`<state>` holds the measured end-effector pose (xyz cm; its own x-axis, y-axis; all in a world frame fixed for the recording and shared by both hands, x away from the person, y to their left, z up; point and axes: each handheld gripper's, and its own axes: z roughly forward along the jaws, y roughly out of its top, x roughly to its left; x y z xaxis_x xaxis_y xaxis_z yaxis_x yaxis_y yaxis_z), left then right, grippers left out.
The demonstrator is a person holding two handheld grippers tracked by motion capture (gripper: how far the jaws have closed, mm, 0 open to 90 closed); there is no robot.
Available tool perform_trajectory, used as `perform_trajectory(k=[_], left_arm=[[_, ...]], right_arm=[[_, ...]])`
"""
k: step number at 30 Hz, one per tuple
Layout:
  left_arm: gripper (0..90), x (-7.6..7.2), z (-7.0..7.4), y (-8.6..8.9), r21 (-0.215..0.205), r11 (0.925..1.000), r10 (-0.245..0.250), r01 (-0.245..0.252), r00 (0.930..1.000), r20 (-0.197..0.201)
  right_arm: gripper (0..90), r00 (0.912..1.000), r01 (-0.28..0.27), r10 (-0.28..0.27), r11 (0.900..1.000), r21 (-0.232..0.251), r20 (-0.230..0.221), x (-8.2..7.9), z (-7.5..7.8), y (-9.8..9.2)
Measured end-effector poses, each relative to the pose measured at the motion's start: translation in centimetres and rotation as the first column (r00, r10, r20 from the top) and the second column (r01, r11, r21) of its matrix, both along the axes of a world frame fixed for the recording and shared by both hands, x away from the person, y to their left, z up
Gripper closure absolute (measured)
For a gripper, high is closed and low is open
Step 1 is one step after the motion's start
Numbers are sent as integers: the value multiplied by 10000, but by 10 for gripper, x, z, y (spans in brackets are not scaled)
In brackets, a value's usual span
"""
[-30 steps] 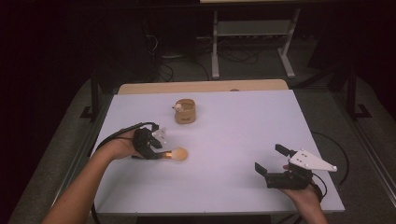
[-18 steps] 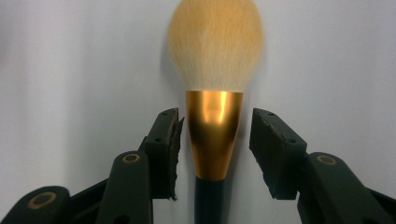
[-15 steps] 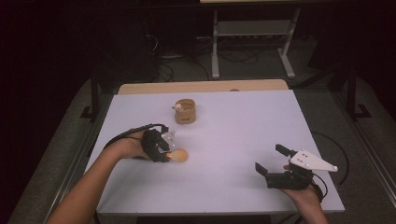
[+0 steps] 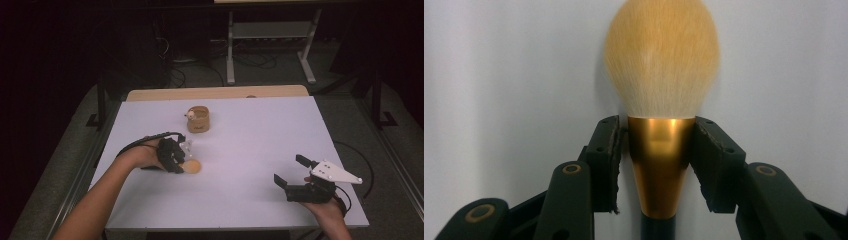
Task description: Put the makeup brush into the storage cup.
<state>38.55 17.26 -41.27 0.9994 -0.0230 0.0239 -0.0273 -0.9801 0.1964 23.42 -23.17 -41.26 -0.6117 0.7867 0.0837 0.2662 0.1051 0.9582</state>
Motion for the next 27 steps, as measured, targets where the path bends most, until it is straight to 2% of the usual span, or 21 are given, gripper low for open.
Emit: perform_trajectory(k=[8,12,27], left_arm=[[594,2,-1,-1,127,9999,-58,61,9997,-236],[608,3,-1,0,31,10000,-4,5,9994,-359],[620,1,-1,-1,106,9999,-75,77,9998,-209]], right_arm=[[13,10000,-5,5,10000,6,27,0,0,0],[12,10000,-12,13,10000,-13,26,1,0,0],[13,10000,-12,12,10000,-16,23,0,0,0]])
